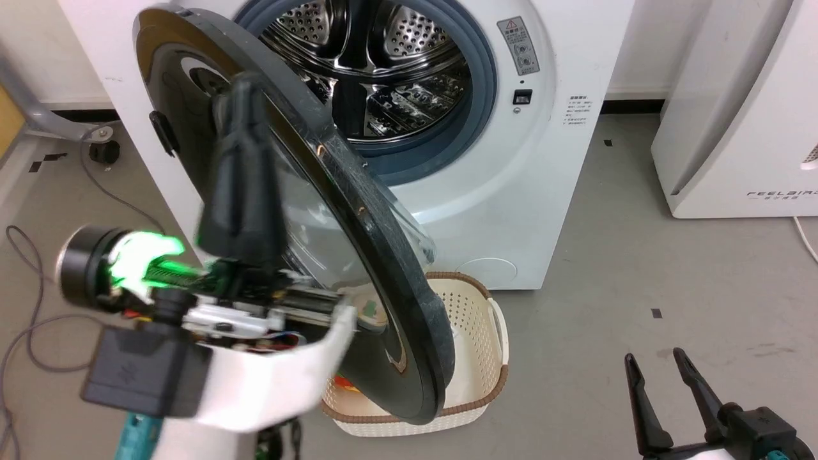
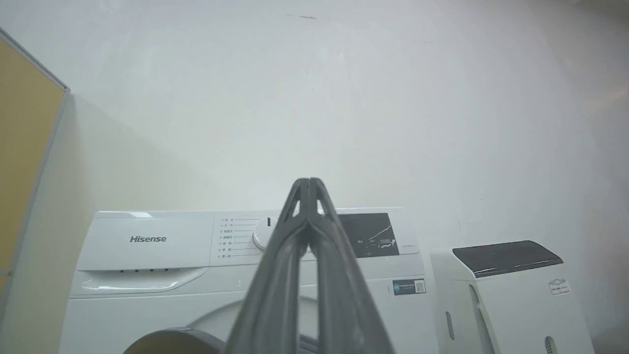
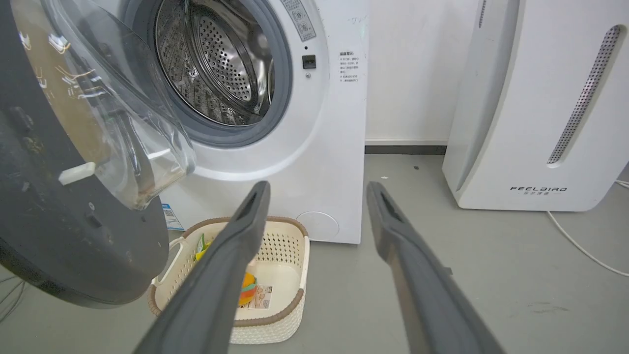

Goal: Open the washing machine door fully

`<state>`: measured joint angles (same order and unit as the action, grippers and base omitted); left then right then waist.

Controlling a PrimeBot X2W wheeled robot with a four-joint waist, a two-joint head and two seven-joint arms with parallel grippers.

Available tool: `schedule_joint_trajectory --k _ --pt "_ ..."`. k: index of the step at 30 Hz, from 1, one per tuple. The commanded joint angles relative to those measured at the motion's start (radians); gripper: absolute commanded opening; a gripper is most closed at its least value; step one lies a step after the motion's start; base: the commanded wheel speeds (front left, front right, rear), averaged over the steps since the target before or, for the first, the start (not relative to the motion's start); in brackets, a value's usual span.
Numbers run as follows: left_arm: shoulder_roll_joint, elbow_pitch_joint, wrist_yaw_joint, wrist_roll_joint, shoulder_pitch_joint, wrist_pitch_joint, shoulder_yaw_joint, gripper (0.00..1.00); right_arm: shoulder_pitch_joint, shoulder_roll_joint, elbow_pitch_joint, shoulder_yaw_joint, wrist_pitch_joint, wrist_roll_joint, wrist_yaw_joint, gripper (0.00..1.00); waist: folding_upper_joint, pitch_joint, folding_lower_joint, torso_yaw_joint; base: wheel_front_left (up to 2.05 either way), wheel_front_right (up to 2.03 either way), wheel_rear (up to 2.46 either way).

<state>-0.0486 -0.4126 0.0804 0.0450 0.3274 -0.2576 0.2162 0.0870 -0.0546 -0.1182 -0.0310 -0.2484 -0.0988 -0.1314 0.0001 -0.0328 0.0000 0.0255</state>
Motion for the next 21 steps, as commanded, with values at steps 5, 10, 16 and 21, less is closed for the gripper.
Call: schedule_joint_trajectory --k 5,10,16,21 --pt "-0.002 0.005 -0.018 0.03 0.047 -0.004 0.15 0.0 -0.016 0.004 -0.011 0.002 -0.006 -0.016 0.001 1.0 -0.0001 -0.001 0.0 0.006 0.0 0.0 0.0" --pt "-0.002 0.097 -0.038 0.082 0.022 -0.003 0.313 0.0 -0.013 0.004 -0.021 0.001 -0.006 -0.021 0.001 1.0 -0.0001 0.001 0.0 0.011 0.0 0.0 0.0" --pt "-0.002 0.218 -0.052 0.136 -0.028 0.077 0.445 0.0 -0.009 0.004 -0.031 0.004 -0.003 -0.031 0.001 1.0 -0.0001 -0.002 0.0 0.009 0.0 0.0 0.0" --pt "-0.002 0.31 -0.047 0.167 -0.087 0.169 0.499 0.0 -0.011 0.004 -0.042 0.013 -0.002 -0.042 0.001 1.0 -0.0001 -0.005 0.0 0.007 0.0 0.0 0.0"
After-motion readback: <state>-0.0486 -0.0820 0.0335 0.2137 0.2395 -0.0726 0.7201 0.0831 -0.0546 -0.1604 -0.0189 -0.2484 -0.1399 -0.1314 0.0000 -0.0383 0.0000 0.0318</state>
